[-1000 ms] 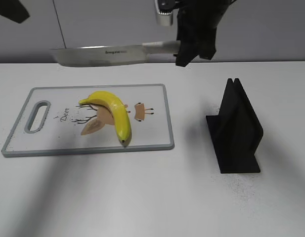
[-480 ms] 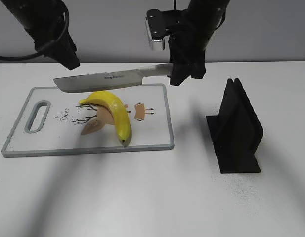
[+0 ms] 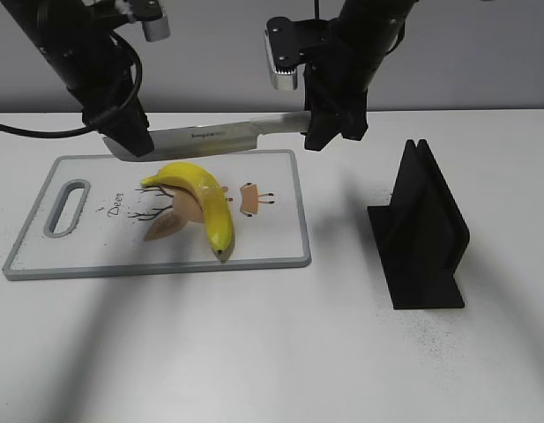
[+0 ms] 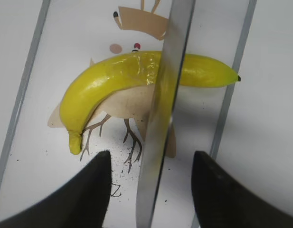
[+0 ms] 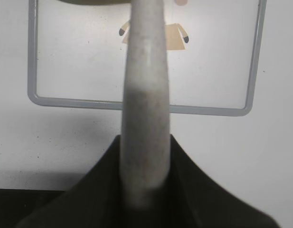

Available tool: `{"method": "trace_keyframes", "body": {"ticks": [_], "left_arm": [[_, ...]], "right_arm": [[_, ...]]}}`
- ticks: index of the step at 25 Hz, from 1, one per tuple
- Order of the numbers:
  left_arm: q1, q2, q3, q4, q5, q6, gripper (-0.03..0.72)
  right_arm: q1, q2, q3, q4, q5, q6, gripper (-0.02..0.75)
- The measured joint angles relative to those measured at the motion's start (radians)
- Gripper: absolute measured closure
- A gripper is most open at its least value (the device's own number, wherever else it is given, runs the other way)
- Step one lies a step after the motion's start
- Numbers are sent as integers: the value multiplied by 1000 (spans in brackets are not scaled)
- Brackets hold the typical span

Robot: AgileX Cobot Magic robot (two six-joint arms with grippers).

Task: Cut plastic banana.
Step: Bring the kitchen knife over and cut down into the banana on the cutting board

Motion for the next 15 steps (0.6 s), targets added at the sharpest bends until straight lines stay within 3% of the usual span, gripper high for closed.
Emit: {"method": "trace_keyframes", "body": {"ticks": [3, 7, 10, 12, 15], "left_arm": [[0, 12, 0, 0, 0, 1, 173], [0, 25, 0, 0, 0, 1, 271], [0, 36, 0, 0, 0, 1, 438], [0, 42, 0, 1, -3, 3, 604], [0, 50, 0, 7, -3, 21, 675]], "right_arm": [[-2, 0, 0, 2, -6, -4, 549], [-2, 0, 0, 13, -19, -5, 549], [-2, 0, 0, 16, -24, -5, 549], [-3, 0, 0, 16, -24, -8, 549], [-3, 0, 0, 25, -24, -8, 549]]}}
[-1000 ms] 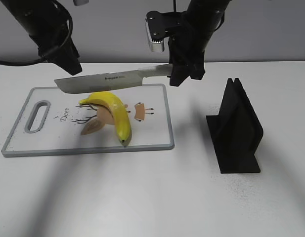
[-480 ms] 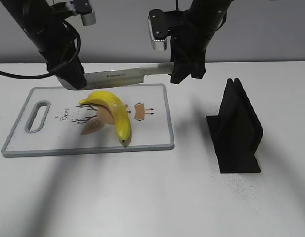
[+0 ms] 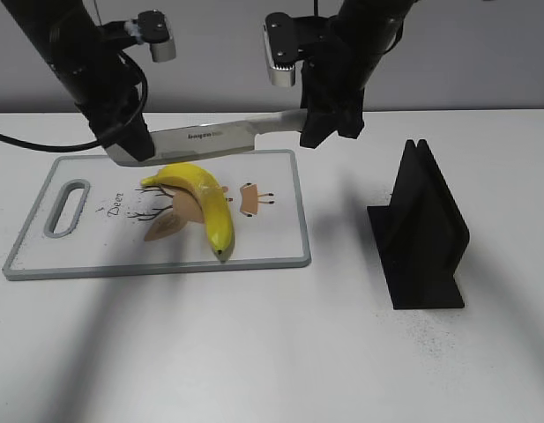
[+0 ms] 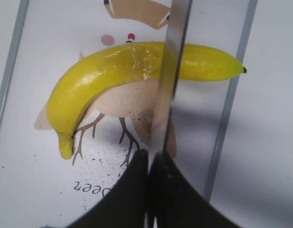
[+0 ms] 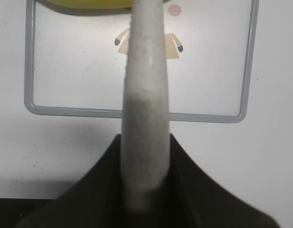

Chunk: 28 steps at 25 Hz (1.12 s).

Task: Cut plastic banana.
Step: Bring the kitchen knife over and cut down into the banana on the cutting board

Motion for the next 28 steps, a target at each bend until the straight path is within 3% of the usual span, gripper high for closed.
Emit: {"method": "trace_keyframes", "body": {"ticks": [8, 15, 28], "left_arm": [[0, 33, -5, -5, -9, 10, 688], [1, 187, -13, -12, -142, 23, 688], [-5, 159, -12, 13, -151, 24, 688]], "right_arm": [[-1, 16, 0, 0, -7, 0, 549], [-5, 175, -10, -31, -104, 0, 547], [0, 180, -40, -62, -54, 13, 547]]}}
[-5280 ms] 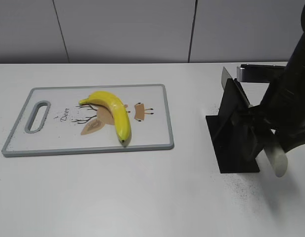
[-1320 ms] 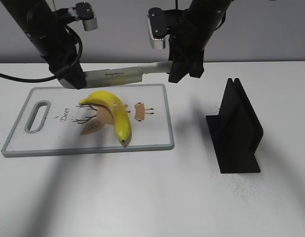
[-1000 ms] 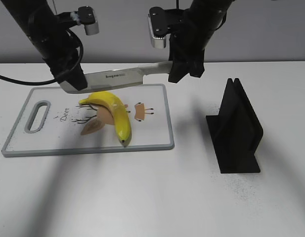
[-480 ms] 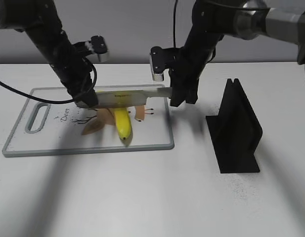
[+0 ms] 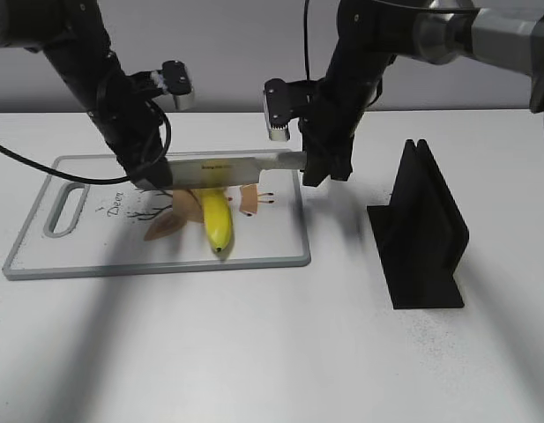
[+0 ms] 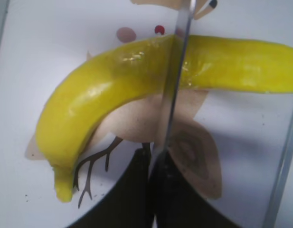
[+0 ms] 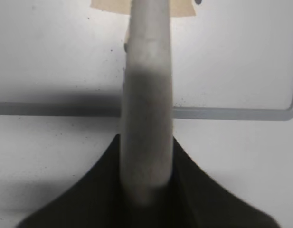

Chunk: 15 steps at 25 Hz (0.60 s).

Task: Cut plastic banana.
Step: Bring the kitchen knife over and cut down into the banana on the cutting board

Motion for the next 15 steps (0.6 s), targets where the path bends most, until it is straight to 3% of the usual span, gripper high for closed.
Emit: {"method": "trace_keyframes", "body": {"ticks": [15], "left_arm": [[0, -194, 6, 25, 50, -2, 689]], "right_arm": [[3, -142, -45, 41, 81, 6, 548]]}}
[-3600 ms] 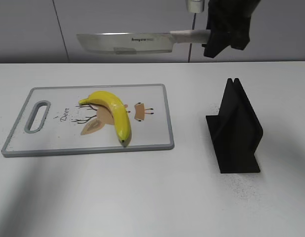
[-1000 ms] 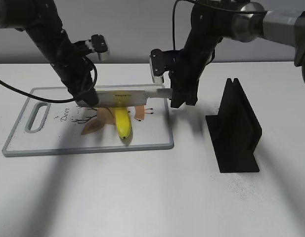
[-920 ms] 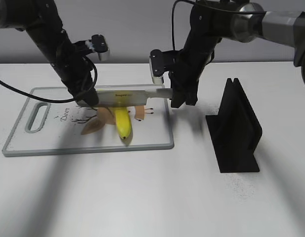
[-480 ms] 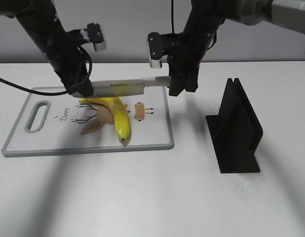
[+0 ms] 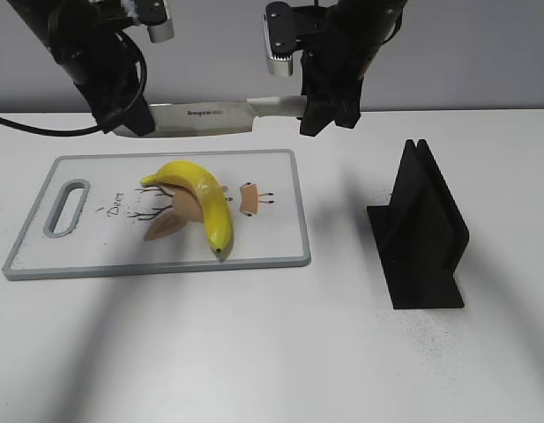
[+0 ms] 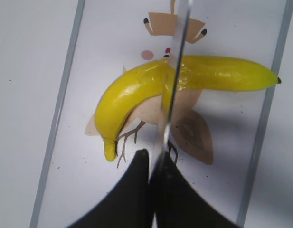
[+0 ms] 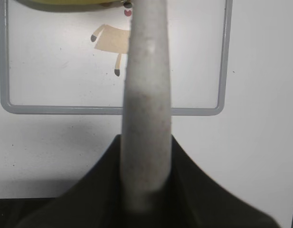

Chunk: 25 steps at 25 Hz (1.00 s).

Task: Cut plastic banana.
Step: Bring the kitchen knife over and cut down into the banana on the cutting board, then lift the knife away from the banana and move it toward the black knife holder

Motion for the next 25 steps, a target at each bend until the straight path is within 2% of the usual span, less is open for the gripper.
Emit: {"method": "trace_keyframes", "body": {"ticks": [3, 5, 6, 8, 10, 11, 12, 15, 22, 25], "left_arm": [[0, 0, 0, -3, 1, -2, 676], [1, 0, 0, -14, -5, -17, 607], [3, 0, 0, -19, -9, -22, 552], [4, 0, 0, -27, -31, -40, 386], [5, 0, 0, -31, -65, -82, 177], [5, 0, 0, -31, -84, -110, 110], [5, 0, 0, -31, -99, -134, 83], [5, 0, -21, -21, -130, -276, 54], [6, -39, -175, 42, -43, -578, 64], [5, -84, -237, 102, -20, -715, 80]], "right_arm": [[0, 0, 0, 0, 2, 0, 548], [0, 0, 0, 2, 7, 1, 548], [0, 0, 0, 3, 10, 1, 548], [0, 0, 0, 4, 14, 1, 548], [0, 0, 0, 4, 17, 1, 548], [0, 0, 0, 4, 17, 1, 548], [0, 0, 0, 4, 16, 5, 548], [-3, -1, -1, 4, -2, 24, 547], [-7, -10, -6, 37, -51, 88, 540], [4, -10, 0, 32, 8, 86, 548]]}}
